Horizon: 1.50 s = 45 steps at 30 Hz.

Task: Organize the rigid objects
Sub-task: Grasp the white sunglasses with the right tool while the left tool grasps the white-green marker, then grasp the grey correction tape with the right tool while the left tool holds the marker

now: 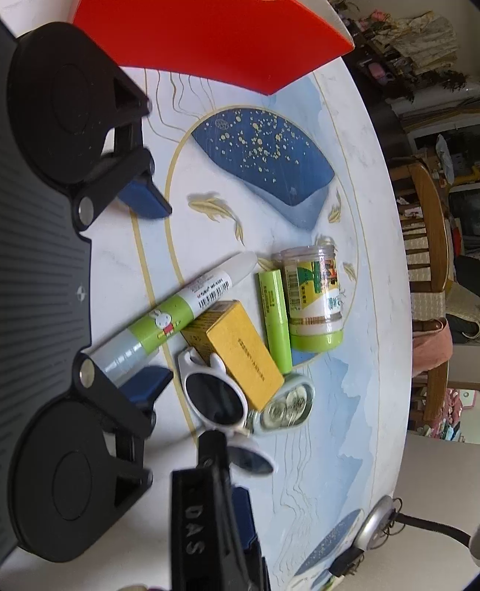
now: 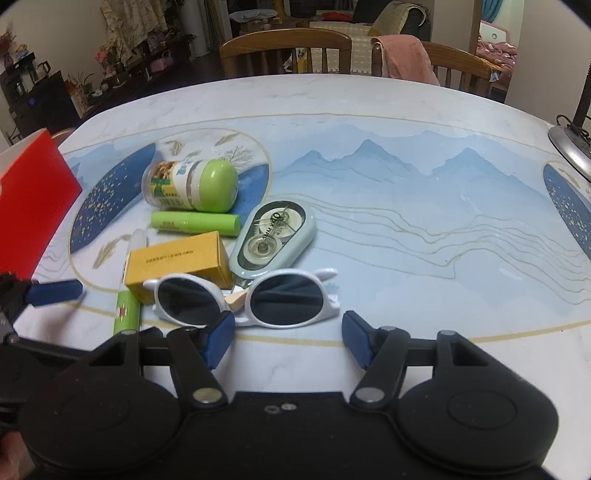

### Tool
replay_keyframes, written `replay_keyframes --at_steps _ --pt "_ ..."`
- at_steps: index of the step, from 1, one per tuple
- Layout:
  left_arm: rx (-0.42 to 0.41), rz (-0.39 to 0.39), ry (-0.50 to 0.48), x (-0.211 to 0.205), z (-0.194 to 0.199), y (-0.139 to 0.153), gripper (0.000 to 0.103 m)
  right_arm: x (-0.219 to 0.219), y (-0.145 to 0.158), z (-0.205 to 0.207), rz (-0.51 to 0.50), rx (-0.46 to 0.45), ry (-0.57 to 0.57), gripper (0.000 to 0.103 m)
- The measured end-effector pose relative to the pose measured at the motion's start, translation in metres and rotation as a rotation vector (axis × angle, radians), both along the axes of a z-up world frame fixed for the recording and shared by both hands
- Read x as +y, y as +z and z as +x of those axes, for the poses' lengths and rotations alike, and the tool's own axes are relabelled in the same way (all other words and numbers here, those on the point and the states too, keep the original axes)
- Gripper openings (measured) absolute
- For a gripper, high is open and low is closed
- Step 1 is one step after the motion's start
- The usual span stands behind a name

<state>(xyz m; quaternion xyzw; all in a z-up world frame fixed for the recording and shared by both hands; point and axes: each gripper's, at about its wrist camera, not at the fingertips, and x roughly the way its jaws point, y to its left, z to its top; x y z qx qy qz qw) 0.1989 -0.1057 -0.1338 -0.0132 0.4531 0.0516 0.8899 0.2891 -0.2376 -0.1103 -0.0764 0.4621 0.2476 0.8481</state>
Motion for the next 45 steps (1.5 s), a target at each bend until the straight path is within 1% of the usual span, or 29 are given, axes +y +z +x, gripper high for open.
replay_keyframes --at_steps 1,3,8,10,11,14,16,17,19,21,23,24,25,26,31,37,42,45 --pt "-0.001 -0.007 -0.004 0.000 -0.001 0.001 0.073 0.001 0.001 0.001 0.002 -0.006 -0.005 0.064" --pt "-0.001 -0.017 -0.007 0.001 -0.002 0.002 0.068 0.002 0.003 0.002 0.014 -0.014 -0.015 0.064" --pt "-0.006 -0.026 -0.009 0.002 -0.003 0.002 0.065 -0.003 0.014 0.006 0.047 -0.039 -0.021 0.067" --pt "-0.009 -0.028 -0.016 0.003 -0.003 0.003 0.060 0.000 0.013 0.010 0.027 -0.052 -0.009 0.066" --pt "-0.010 -0.029 -0.018 0.003 -0.002 0.003 0.059 0.002 0.011 0.013 0.021 -0.053 -0.001 0.064" --pt "-0.013 -0.029 -0.014 0.006 -0.002 0.004 0.052 0.003 0.008 0.018 0.019 -0.053 0.026 0.059" --pt "-0.015 -0.031 -0.011 0.008 -0.002 0.004 0.047 0.003 0.007 0.019 0.032 -0.050 0.040 0.059" --pt "-0.015 -0.034 -0.011 0.008 -0.002 0.004 0.046 0.003 0.007 0.019 0.037 -0.048 0.046 0.058" --pt "-0.015 -0.037 -0.012 0.010 -0.001 0.005 0.037 0.005 0.007 0.020 0.038 -0.051 0.062 0.058" --pt "-0.014 -0.044 -0.012 0.011 0.000 0.006 0.033 0.006 0.006 0.020 0.044 -0.048 0.074 0.058" --pt "-0.013 -0.060 -0.011 0.014 0.000 0.006 0.030 0.007 0.005 0.019 0.043 -0.051 0.074 0.055" --pt "-0.013 -0.066 -0.010 0.015 0.000 0.006 0.026 0.006 0.005 0.018 0.046 -0.052 0.071 0.054" --pt "-0.012 -0.070 -0.012 0.016 -0.001 0.006 0.021 0.004 0.005 0.018 0.052 -0.051 0.066 0.051" --pt "-0.010 -0.071 -0.013 0.017 -0.001 0.007 0.021 0.003 0.006 0.018 0.060 -0.051 0.061 0.048" --pt "0.000 -0.071 -0.024 0.020 -0.003 0.008 0.018 -0.002 0.008 0.015 0.067 -0.061 0.052 0.047" --pt "0.001 -0.089 -0.041 0.028 -0.015 0.013 0.017 -0.017 0.018 0.000 0.072 -0.068 0.031 0.047" --pt "-0.007 -0.127 -0.043 0.040 -0.027 0.021 0.017 -0.035 0.030 -0.014 0.094 -0.038 0.009 0.047" --pt "-0.017 -0.143 -0.049 0.047 -0.034 0.028 0.017 -0.042 0.036 -0.025 0.091 -0.010 0.002 0.047"
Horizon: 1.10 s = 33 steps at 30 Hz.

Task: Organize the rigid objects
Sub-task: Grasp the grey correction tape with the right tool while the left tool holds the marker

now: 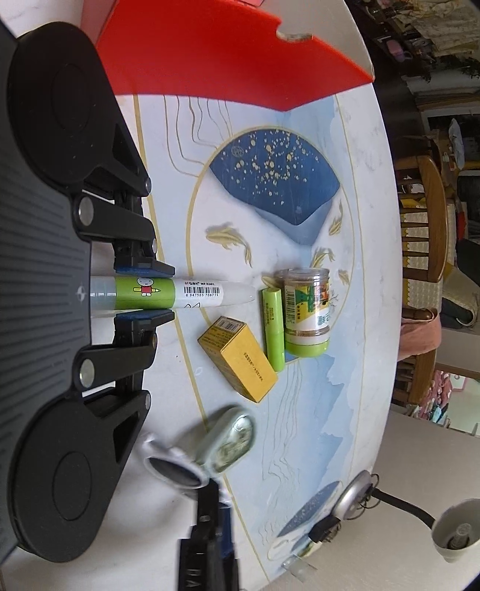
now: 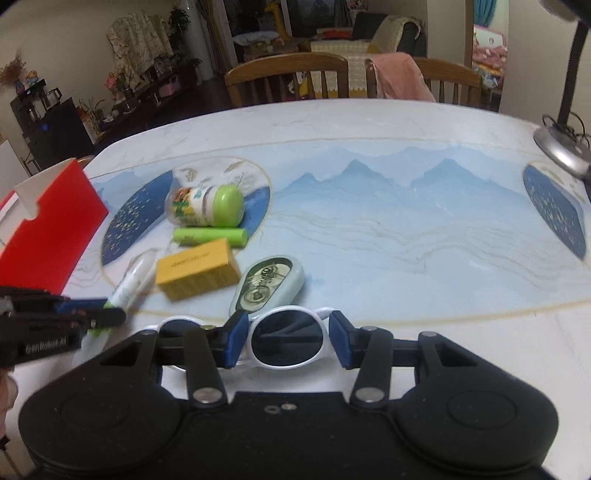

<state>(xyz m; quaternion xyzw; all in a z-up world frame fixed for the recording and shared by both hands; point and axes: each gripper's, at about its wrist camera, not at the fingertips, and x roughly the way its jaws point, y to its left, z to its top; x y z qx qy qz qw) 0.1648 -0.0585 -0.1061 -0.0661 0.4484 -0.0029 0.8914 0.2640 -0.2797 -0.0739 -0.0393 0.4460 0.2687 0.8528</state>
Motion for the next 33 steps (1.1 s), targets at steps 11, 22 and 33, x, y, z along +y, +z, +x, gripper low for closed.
replay_keyframes --at_steps 11,22,33 --pt "-0.016 -0.034 -0.044 0.024 -0.020 0.011 0.017 -0.004 -0.011 -0.045 -0.068 0.051 -0.038 0.048" --pt "-0.041 -0.036 -0.110 0.033 -0.030 0.022 0.017 0.014 0.011 -0.034 -0.063 0.023 -0.082 0.067" --pt "-0.040 -0.033 -0.119 0.037 -0.034 0.026 0.017 0.069 -0.028 -0.013 -0.254 0.127 -0.089 0.061"
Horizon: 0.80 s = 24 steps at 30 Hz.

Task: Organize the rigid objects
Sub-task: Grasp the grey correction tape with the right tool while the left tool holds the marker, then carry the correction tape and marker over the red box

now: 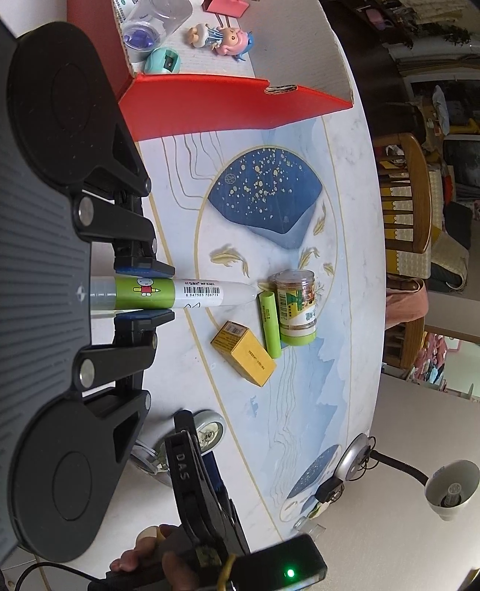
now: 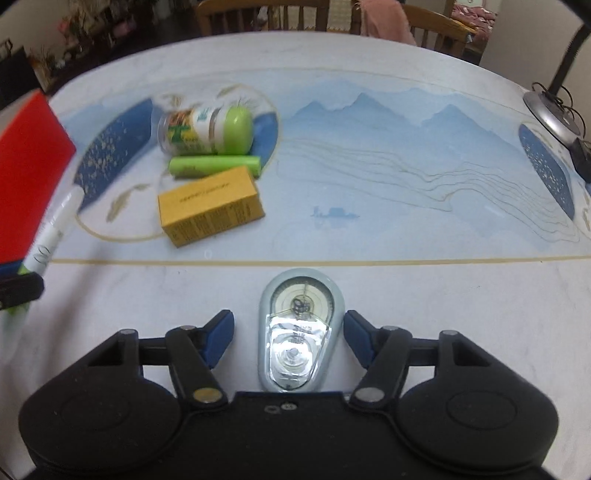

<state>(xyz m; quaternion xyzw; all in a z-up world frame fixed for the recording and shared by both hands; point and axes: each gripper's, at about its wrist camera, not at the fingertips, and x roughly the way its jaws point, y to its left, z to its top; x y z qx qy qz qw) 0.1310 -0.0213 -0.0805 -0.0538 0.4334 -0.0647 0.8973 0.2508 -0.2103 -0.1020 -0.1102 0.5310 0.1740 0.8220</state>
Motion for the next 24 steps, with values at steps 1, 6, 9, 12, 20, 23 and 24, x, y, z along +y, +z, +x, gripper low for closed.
replay_keyframes --at_steps 1,6,9,12,20,23,24 --pt "0.002 0.000 0.001 0.000 0.000 0.000 0.017 0.002 -0.002 -0.001 -0.015 0.004 -0.001 0.057" --pt "0.005 0.000 0.006 0.004 -0.002 0.000 0.017 0.004 0.000 -0.002 -0.018 0.001 -0.005 0.049" --pt "0.005 -0.003 0.006 0.007 -0.003 0.004 0.017 0.001 0.009 -0.004 0.008 -0.023 -0.013 0.049" --pt "-0.008 -0.011 0.005 0.011 -0.005 0.012 0.017 -0.002 0.029 -0.006 0.051 -0.058 -0.014 0.049" --pt "-0.050 -0.027 0.018 0.033 -0.010 0.046 0.017 0.005 0.086 -0.017 0.146 -0.132 0.016 0.049" --pt "-0.068 -0.023 0.039 0.049 -0.012 0.060 0.017 0.020 0.102 -0.023 0.170 -0.148 0.048 0.049" --pt "-0.073 -0.022 0.049 0.056 -0.013 0.064 0.017 0.027 0.107 -0.025 0.177 -0.153 0.059 0.049"
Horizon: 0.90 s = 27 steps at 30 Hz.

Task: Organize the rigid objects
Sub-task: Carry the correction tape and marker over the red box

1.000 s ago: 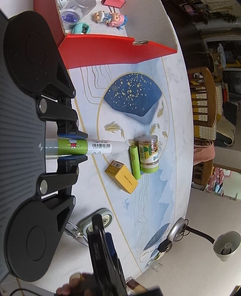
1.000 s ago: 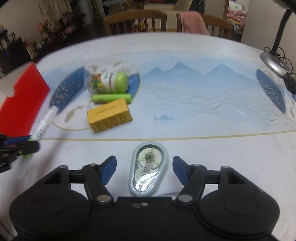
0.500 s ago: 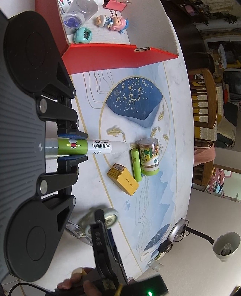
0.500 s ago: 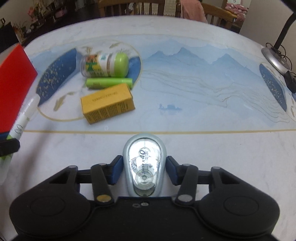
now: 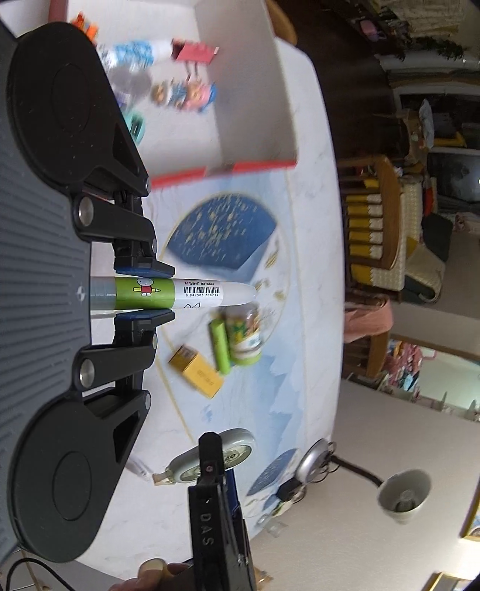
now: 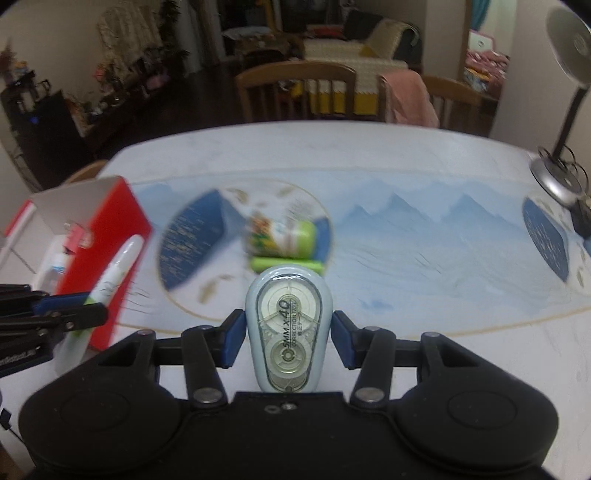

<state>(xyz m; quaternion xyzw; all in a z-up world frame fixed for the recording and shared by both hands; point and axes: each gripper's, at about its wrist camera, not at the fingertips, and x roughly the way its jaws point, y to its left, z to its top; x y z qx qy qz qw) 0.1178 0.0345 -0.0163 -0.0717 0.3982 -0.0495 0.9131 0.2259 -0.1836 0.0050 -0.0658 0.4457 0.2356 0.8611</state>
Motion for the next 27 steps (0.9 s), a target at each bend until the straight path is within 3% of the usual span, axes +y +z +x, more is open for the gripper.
replay_keyframes --at_steps 7,14,19,27 --pt "-0.036 0.020 0.090 0.061 -0.014 0.025 0.017 0.061 0.031 -0.016 0.060 -0.036 0.110 0.049" --pt "-0.031 0.058 0.189 0.125 -0.028 0.028 0.017 0.142 0.043 -0.030 0.076 -0.064 0.243 0.049" --pt "0.012 0.097 0.238 0.168 -0.033 0.018 0.017 0.194 0.036 -0.032 0.071 -0.058 0.304 0.049" --pt "0.107 0.161 0.272 0.216 -0.028 -0.010 0.017 0.250 0.000 -0.028 0.012 -0.015 0.328 0.049"
